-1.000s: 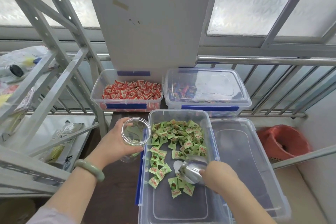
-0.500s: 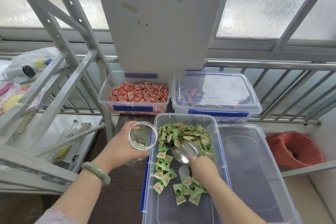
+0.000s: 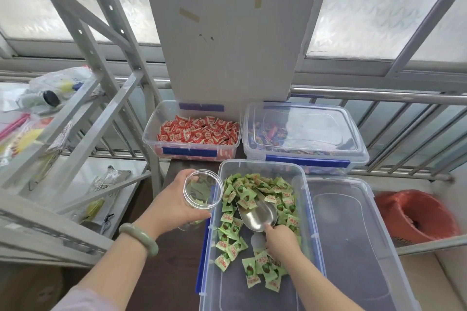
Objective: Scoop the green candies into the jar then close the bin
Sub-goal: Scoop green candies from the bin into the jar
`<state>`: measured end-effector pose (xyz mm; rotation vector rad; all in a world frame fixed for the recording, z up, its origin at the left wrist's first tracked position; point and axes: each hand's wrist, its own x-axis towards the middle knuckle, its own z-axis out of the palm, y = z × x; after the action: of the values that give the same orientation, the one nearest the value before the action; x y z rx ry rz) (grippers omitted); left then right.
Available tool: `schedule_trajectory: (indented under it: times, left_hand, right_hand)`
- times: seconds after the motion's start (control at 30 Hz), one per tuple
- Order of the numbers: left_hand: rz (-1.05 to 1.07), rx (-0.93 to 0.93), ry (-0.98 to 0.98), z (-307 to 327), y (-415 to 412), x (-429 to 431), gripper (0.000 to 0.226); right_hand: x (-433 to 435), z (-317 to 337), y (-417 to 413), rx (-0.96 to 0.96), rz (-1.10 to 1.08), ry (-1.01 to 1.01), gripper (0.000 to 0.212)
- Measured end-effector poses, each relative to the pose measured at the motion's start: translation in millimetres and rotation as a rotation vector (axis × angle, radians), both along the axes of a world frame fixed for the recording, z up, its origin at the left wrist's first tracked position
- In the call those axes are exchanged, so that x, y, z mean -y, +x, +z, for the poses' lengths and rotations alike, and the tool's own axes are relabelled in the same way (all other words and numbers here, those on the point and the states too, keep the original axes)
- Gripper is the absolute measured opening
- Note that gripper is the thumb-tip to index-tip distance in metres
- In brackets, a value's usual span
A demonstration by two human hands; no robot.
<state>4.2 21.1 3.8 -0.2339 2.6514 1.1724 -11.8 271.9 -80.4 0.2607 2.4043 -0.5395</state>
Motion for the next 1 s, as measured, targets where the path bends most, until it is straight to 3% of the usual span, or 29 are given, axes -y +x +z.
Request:
schedule_trajectory:
  times: [0.1, 0.37, 0.6, 0.77, 1.0]
  left_hand:
    - [-0.008, -0.008, 0.000, 2.8, 0.7, -1.4, 0.093]
    - [0.010, -0.018, 0.006, 3.9, 3.5, -1.6, 0.095]
    - [0.013, -0.051, -0.008, 3.1, 1.7, -1.6, 0.099]
    - [0.013, -0.067, 0.000, 6.7, 3.9, -5.8, 0.098]
    - [0.027, -0.078, -0.014, 7.5, 6.2, -7.1, 0.095]
  right_hand:
    - [-2.3, -5.8, 2.5, 0.022, -0.370, -0.286, 0.035]
    - [-22.4, 10.5, 12.5, -0.075, -0.382, -0.389, 0.031]
    - [-29.3, 74.7, -6.6, -0.197, -0.155, -0.326, 0.045]
    - [-27.6, 133.7, -24.7, -0.201, 0.005, -0.277, 0.041]
    - [-1.0, 191.3, -45.8, -0.169, 0.391, -0.023, 0.041]
